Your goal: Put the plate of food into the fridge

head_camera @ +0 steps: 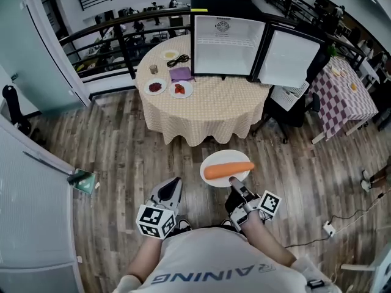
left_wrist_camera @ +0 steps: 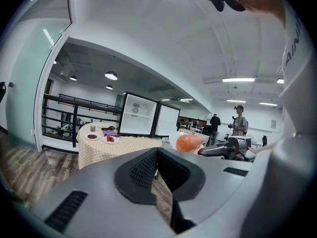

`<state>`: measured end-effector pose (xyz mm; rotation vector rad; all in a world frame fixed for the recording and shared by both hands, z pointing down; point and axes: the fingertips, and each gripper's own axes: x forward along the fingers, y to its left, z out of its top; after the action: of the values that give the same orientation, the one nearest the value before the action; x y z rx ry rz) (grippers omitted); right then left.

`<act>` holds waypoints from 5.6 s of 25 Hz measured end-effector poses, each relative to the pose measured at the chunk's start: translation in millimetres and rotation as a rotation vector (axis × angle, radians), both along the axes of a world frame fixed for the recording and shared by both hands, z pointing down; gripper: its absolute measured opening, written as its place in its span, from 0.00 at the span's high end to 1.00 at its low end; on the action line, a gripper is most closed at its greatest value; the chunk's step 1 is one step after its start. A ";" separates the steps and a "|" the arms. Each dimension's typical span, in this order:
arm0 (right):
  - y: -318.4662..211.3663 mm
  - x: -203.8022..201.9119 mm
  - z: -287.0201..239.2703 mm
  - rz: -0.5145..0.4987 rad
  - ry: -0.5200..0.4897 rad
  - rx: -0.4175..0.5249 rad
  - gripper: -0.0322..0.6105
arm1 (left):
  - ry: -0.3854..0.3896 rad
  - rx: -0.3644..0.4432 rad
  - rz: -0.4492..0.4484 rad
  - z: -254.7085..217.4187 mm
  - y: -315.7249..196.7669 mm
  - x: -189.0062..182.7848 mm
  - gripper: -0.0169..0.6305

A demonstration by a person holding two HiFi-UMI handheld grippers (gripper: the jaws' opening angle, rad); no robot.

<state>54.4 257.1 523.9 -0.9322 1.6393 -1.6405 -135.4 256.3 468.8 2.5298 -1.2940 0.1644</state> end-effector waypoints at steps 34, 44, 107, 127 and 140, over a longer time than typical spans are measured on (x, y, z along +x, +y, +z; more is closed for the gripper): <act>-98.7 -67.9 13.0 0.014 -0.016 0.001 0.89 | 0.017 -0.033 0.000 29.1 -100.2 -69.9 0.96; -179.6 -19.2 7.0 -0.018 -0.030 -0.003 0.89 | -0.005 -0.037 -0.022 17.9 -174.5 -18.4 0.96; -561.7 84.0 45.5 0.154 0.020 -0.141 0.89 | 0.007 -0.128 0.030 30.9 -487.0 51.1 0.96; -721.5 102.0 121.9 0.179 0.063 -0.275 0.89 | -0.057 -0.177 -0.172 41.9 -489.4 40.4 0.96; -743.9 98.5 141.8 0.190 0.169 -0.345 0.89 | -0.051 -0.178 -0.197 46.3 -490.0 39.3 0.96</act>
<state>152.9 -486.8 665.7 -1.3870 1.3435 -1.7810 -96.1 -233.7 515.1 2.2499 -1.4691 0.2896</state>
